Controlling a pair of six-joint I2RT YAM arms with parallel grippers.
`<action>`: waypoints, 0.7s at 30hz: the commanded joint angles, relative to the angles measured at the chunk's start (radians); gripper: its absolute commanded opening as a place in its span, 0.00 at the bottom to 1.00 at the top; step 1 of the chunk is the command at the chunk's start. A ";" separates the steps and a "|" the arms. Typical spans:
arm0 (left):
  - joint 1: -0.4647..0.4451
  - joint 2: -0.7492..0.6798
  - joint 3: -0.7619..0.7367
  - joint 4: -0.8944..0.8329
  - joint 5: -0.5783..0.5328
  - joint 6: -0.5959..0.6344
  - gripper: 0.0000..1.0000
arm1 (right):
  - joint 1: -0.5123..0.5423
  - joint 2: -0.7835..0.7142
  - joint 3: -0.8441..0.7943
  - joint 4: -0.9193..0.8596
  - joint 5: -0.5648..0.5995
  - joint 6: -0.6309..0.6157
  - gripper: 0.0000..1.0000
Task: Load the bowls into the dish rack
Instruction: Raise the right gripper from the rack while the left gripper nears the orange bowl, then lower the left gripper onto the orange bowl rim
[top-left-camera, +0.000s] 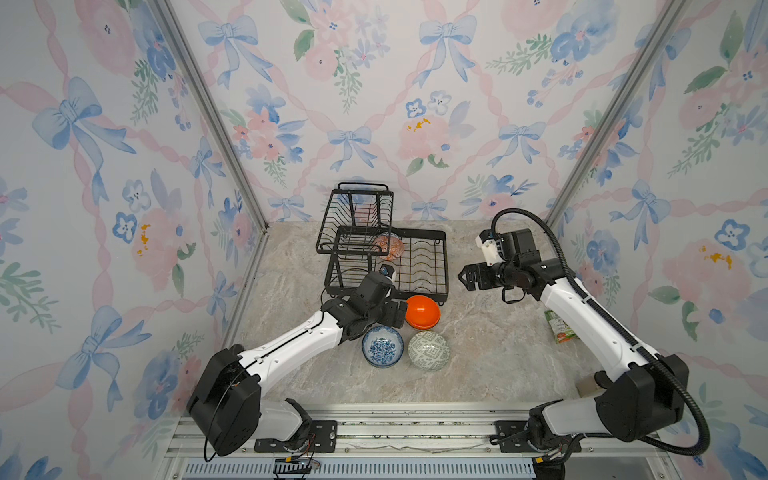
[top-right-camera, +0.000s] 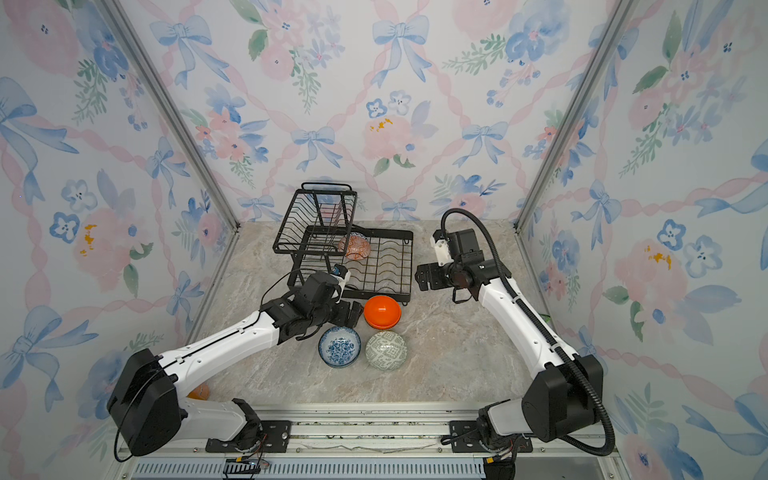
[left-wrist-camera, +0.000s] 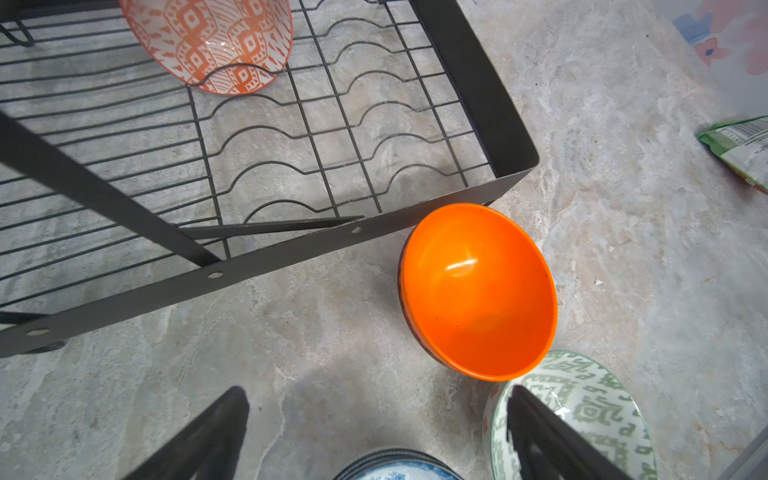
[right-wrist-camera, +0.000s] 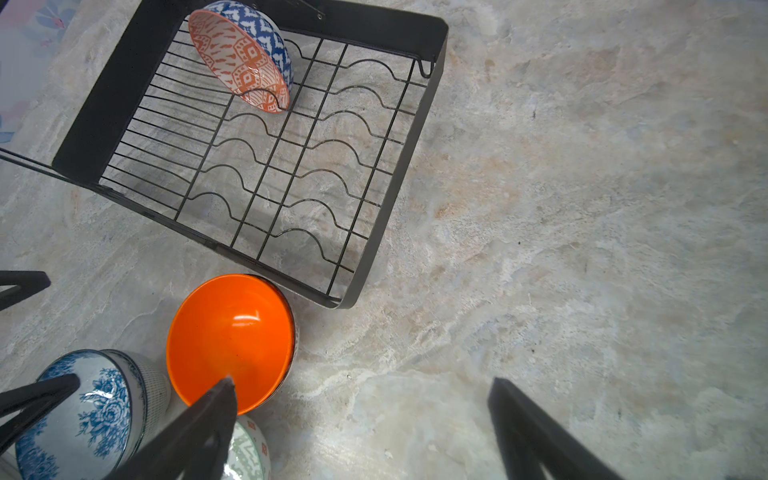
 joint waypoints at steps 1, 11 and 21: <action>-0.018 0.033 0.043 -0.007 -0.003 -0.028 0.98 | 0.007 -0.008 -0.008 -0.021 -0.012 0.003 0.97; -0.047 0.170 0.095 -0.008 -0.017 -0.016 0.94 | 0.002 0.033 0.018 -0.004 -0.034 0.008 0.97; -0.092 0.282 0.149 -0.007 -0.061 -0.018 0.77 | 0.002 0.030 0.010 0.005 -0.039 0.011 0.97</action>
